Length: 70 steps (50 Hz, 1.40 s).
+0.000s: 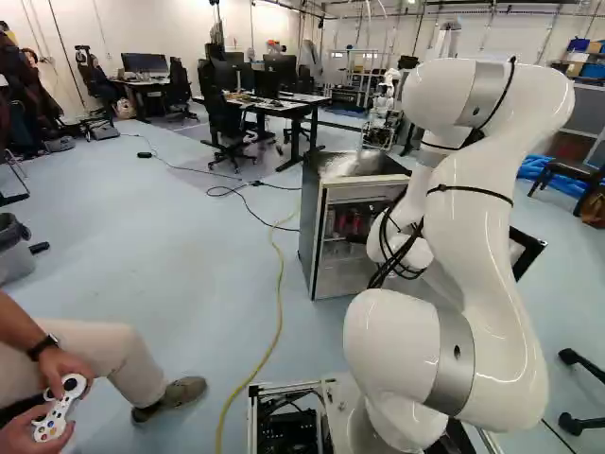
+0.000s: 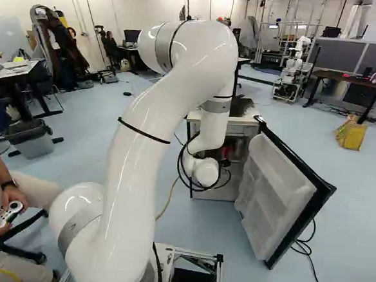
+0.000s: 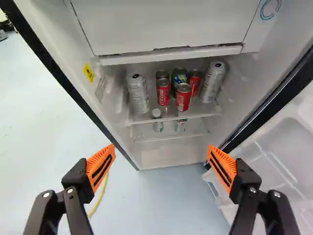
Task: Grab a drink from the fridge
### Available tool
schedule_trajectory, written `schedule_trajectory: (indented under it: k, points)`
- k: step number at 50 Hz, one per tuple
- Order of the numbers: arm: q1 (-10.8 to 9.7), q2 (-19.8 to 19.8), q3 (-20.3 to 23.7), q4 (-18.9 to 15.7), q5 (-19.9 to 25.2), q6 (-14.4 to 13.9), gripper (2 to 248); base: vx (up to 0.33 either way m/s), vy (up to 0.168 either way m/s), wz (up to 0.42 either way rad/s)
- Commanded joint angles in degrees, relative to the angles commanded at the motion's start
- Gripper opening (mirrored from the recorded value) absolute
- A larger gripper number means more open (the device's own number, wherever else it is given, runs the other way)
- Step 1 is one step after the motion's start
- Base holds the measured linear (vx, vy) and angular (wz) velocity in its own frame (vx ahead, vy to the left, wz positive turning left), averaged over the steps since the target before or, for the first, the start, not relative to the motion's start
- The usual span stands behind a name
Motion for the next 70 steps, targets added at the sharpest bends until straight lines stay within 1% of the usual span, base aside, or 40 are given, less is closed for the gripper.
schedule_trajectory:
  k: [6,17,70]
  points:
    - [0.3,-1.0,-1.2,0.0,-0.1,0.0,247,0.0,0.0,0.0]
    - [0.7,-4.2,-4.5,0.0,-0.1,0.0,247,0.0,0.0,0.0]
    - [1.1,-21.2,-23.5,0.0,-0.1,0.0,247,0.0,0.0,0.0]
